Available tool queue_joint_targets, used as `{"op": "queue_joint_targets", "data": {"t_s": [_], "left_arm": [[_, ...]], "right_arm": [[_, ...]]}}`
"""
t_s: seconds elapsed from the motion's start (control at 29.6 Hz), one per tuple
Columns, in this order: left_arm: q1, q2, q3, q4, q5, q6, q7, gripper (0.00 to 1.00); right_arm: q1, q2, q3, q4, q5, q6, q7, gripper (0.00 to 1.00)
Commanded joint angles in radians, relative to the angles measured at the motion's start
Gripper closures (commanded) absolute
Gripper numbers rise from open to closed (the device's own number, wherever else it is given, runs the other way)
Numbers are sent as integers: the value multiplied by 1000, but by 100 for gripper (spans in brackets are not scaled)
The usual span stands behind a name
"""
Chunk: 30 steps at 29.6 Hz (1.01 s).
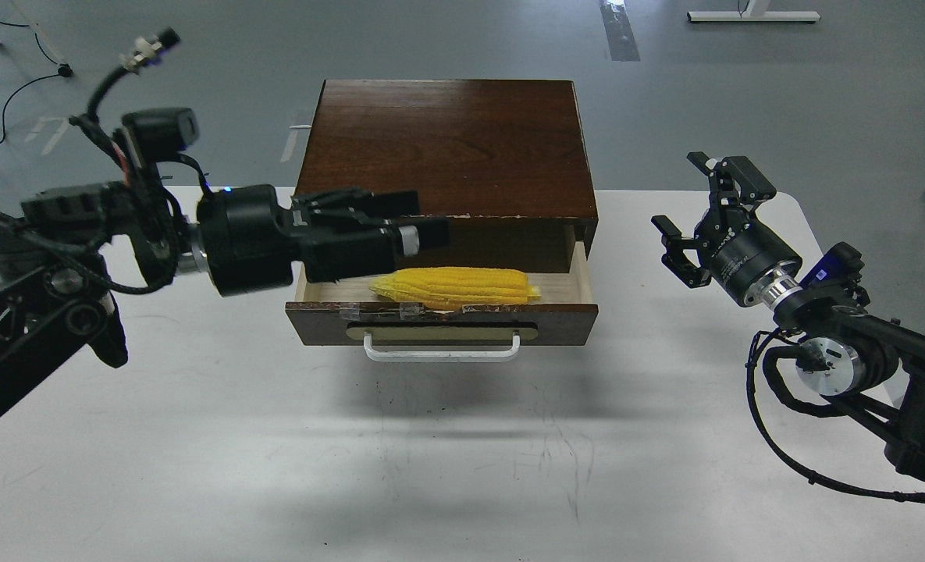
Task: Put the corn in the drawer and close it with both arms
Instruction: 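Move the left gripper down in front of the drawer handle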
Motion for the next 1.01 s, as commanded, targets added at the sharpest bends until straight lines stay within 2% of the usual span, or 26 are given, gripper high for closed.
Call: {"op": "queue_joint_targets", "data": {"t_s": [0.0,0.1,0.14,0.17,0.2,0.24,0.3,0.34,0.44,0.47,0.57,0.98], "left_arm": [[2,-21,60,-20,98,0,0,3],[1,-42,92,-20,103,0,0,8],[5,-50,100,-17,103,0,0,16],[5,-50,100,-17,103,0,0,16],[13,-51,106,-14,100,0,0,32],[18,-51,112,-14,97,0,0,43],[50,-51,141,-7,88,0,0,97],[70,-51,141,-6,86,0,0,100],[88,-53,141,-4,85,0,0,100],[182,-51,141,32,41,0,0,100],[238,-51,132,84,-62,0,0,100],[245,-50,121,209,-343,0,0,100]], "right_arm": [[-9,0,0,-2,-1,0,0,1],[-18,0,-3,0,-3,-3,0,1],[-20,0,-3,1,-3,-3,0,1],[-20,0,-3,1,-3,-3,0,1],[-20,0,-3,1,-3,-3,0,1],[-20,0,-3,1,-3,-3,0,1],[-20,0,-8,0,-6,-5,0,1],[-20,0,-10,1,-7,-5,0,1],[-20,0,-11,1,-7,-5,0,1],[-21,0,-13,3,-7,-5,0,1],[-21,0,-13,3,-9,-5,0,1],[-23,0,-17,4,-10,-5,0,1]]}}
